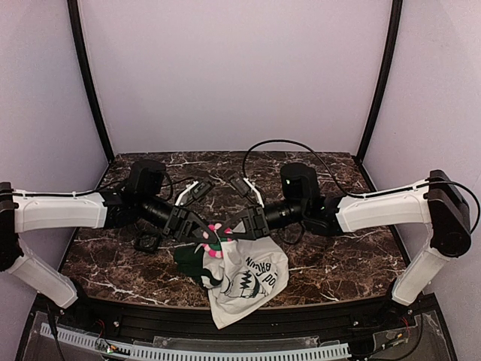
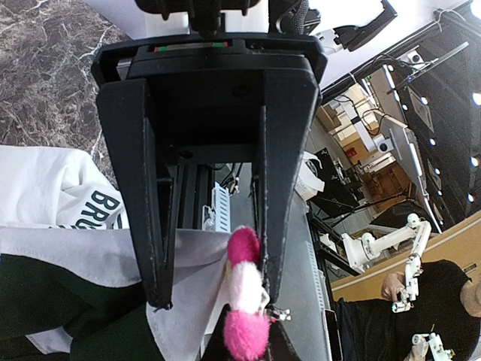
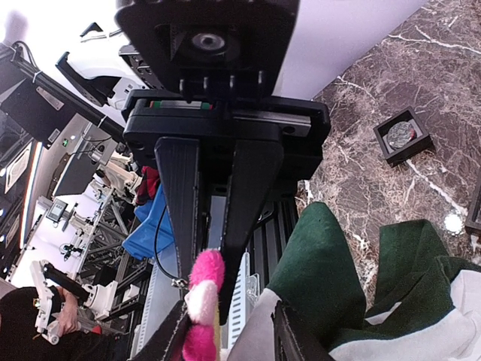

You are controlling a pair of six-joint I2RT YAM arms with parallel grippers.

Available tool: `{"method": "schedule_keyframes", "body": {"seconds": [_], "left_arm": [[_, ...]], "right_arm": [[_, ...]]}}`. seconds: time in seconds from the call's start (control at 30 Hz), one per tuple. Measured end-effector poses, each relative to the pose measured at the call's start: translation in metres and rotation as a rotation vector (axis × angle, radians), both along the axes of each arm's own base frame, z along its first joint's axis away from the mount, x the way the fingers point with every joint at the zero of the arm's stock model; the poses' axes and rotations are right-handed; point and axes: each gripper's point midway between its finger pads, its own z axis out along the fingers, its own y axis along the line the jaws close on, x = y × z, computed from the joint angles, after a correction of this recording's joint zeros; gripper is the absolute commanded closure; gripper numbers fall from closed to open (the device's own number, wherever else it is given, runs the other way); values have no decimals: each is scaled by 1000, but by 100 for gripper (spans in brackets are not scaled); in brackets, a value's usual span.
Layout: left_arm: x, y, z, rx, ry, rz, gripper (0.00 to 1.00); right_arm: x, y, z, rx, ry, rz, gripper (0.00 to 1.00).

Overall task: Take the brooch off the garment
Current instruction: Open the brooch on the crumpled clothing.

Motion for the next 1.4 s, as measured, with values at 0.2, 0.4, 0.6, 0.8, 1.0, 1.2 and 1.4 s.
{"method": "schedule_keyframes", "body": {"seconds": [0.2, 0.4, 0.6, 0.8, 1.0, 1.2, 1.4], "left_arm": [[-2, 0, -1, 1, 23, -17, 99], [-4, 0, -1, -4, 37, -31, 99], [-5, 0, -3, -2, 50, -39, 99], [-8, 1, -4, 1, 60, -51, 99], [-7, 3, -13, 33, 50, -40, 99], [-2, 4, -20, 65, 25, -10, 99], [13, 5, -24, 116, -29, 63, 69]], "right_arm": [[-2, -1, -3, 0, -8, 7, 59], [-4, -1, -3, 4, -19, 19, 68], [-9, -1, -2, 10, -22, 44, 70], [-14, 1, -1, 14, -15, 77, 76], [-19, 3, -5, 2, 26, 96, 93], [-17, 4, -10, -11, 68, 72, 100], [-3, 3, -13, -23, 65, -39, 100]]}}
